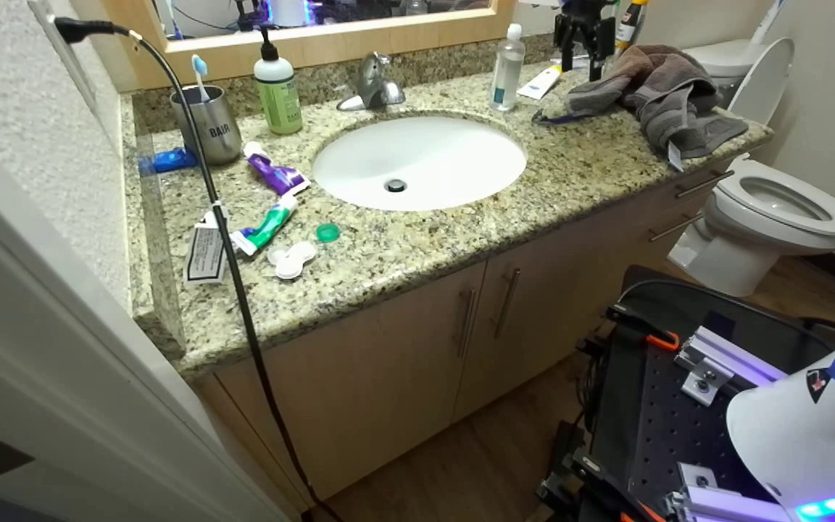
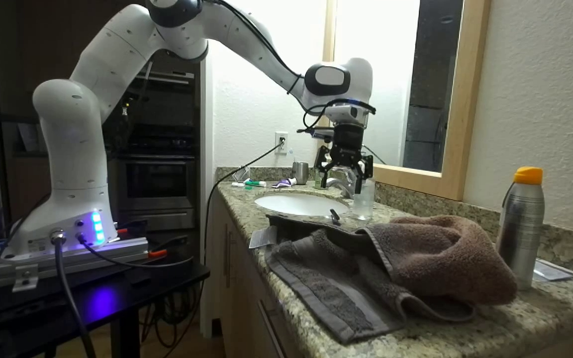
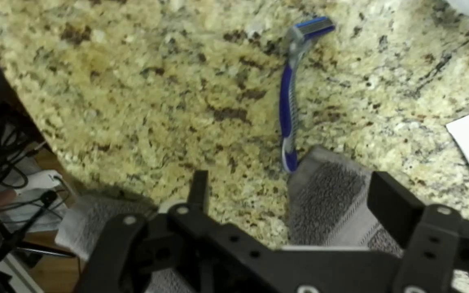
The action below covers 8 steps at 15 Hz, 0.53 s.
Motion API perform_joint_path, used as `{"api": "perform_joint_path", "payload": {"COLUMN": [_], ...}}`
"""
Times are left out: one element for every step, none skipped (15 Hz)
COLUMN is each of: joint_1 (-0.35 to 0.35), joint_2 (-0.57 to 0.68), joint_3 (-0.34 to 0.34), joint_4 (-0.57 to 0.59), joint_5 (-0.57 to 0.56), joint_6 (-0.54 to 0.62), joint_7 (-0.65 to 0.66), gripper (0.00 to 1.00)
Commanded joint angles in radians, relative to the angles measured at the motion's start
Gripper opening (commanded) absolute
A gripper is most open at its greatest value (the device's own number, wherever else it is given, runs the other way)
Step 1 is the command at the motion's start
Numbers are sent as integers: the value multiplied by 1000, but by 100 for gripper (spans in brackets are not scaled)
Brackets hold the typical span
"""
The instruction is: Remove the shaving stick from the hand basin sink and put it on the base top
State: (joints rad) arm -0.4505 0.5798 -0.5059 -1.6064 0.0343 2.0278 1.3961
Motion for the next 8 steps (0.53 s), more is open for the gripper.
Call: {"api": "perform_joint_path", "payload": {"joint_1": [-23, -26, 6, 7, 12, 18, 2, 6], "joint_2": [-243, -302, -349, -405, -460, -509, -384, -418], "joint_3": [7, 1, 11, 11, 12, 17, 6, 9], "joint_4": [-192, -227, -291, -333, -379, -429, -279, -307], "joint_5": [-33, -33, -33, -27, -29, -29, -15, -15], "joint_6": [37, 41, 76, 86, 106, 121, 49, 52], "joint_7": [-213, -268, -272, -314, -348, -384, -325, -329], "gripper": [100, 100, 100, 100, 100, 100, 100, 100]}}
